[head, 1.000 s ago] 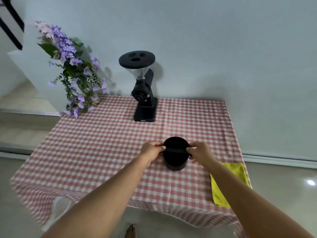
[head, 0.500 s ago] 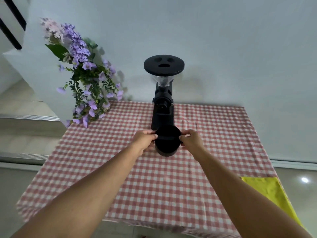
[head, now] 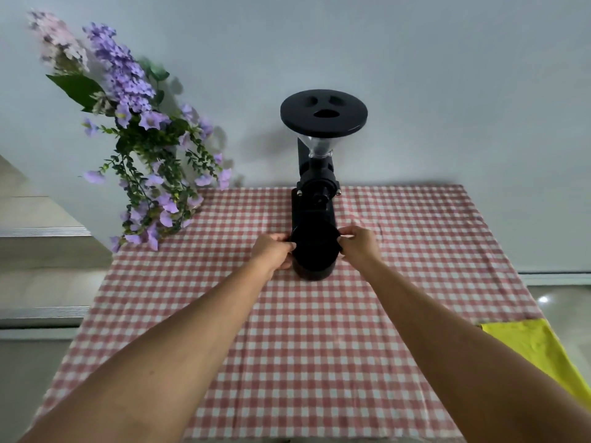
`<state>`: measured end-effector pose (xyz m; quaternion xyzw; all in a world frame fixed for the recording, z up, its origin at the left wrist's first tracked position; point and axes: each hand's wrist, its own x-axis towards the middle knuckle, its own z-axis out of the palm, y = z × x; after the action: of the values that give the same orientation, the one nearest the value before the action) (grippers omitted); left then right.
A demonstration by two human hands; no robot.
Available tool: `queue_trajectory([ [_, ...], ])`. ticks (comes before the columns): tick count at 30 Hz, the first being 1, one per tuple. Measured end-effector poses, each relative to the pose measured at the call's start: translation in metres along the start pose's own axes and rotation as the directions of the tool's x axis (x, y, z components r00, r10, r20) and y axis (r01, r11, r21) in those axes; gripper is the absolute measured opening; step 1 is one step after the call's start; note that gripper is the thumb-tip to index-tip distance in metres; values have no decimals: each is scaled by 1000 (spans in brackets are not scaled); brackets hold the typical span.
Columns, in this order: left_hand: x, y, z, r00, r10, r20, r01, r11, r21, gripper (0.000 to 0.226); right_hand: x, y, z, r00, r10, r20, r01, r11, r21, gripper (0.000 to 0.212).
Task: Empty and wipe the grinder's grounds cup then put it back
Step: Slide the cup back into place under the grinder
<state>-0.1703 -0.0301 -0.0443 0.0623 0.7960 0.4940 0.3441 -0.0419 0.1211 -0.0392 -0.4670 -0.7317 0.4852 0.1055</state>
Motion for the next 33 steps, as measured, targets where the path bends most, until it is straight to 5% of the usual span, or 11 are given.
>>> queue_trajectory([
  [15, -4, -11, 4, 998, 63, 20, -63, 998, -20, 45, -7, 8, 2, 999, -30, -17, 30, 1000, -6, 32],
  [21, -18, -29, 5, 990, 108, -96, -104, 994, 41, 63, -25, 38, -4, 999, 19, -43, -21, 999, -45, 40],
  [24, -32, -53, 10, 972, 103, -212, -53, 972, 229, 63, -43, 67, -4, 999, -15, -32, 9, 982, -187, 41],
  [27, -51, -85, 16, 943, 228, -242, -58, 830, 555, 60, -61, 96, 2, 998, -59, -1, 54, 911, -408, 50],
  [29, -63, -107, 21, 942, 306, -140, -108, 669, 735, 61, -72, 113, 8, 996, -78, 47, 91, 813, -576, 59],
  [33, -83, -142, 32, 942, 332, 37, -191, 443, 876, 71, -91, 143, 15, 985, -124, 123, 175, 677, -715, 61],
])
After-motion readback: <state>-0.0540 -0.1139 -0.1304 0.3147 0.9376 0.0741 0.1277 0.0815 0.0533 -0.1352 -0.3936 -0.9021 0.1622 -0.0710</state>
